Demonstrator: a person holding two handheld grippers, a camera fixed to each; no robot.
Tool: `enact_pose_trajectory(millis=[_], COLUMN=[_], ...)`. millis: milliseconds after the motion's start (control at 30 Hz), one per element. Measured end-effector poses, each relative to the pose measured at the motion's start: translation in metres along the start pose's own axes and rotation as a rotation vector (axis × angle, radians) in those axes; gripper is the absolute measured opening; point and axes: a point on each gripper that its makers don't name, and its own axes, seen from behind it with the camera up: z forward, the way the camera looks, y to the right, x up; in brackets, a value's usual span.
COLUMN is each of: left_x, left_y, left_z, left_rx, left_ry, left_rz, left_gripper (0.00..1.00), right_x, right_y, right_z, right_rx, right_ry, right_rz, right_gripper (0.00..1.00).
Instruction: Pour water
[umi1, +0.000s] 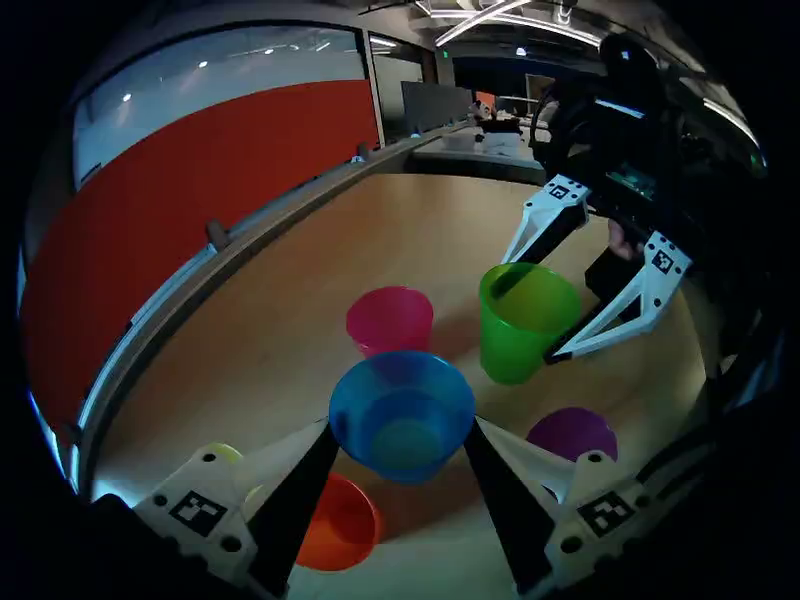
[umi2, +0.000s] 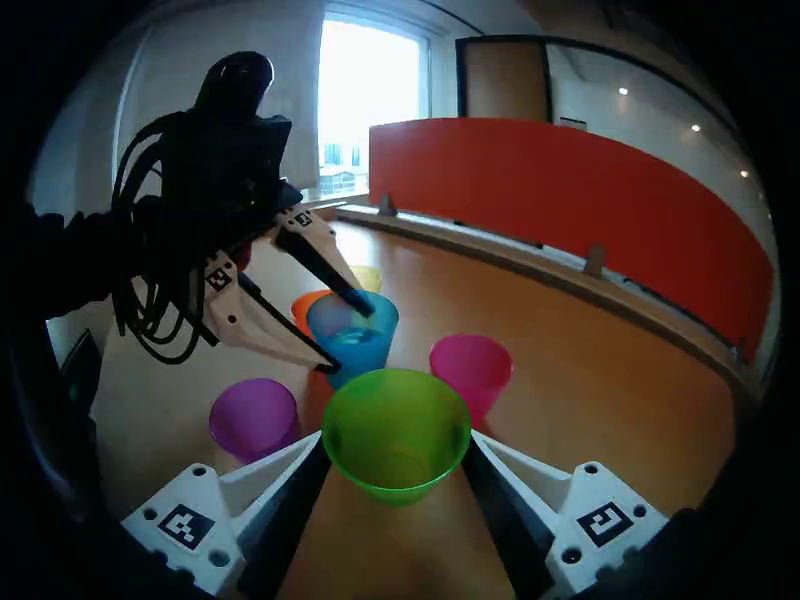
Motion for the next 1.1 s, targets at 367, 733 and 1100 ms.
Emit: enact_pose_trajectory(millis=[367,733,1100], left_x=[0.017,0.035,0.037], left_y=[-0.006,-0.012,-0.016], left_z=[-0.032,-0.064,-0.091], left_rx=[0.058,0.112,0.158], left_ry=[0.093,0.180,0.229], left_rz=[-0.032,-0.071,-0.087], left_gripper=[0.85,0.85,0.85], right_x=[0.023,0.043,0.068], right_y=[-0.009,-0.018,-0.026], right_z=[-0.014,-0.023,-0.027], right_rx=[-0.009,-0.010,-0.011], right_ry=[0.034,0.071,0.134], right_rz=[-0.028,-0.050,-0.058], right_gripper=[0.90,0.90,0.90])
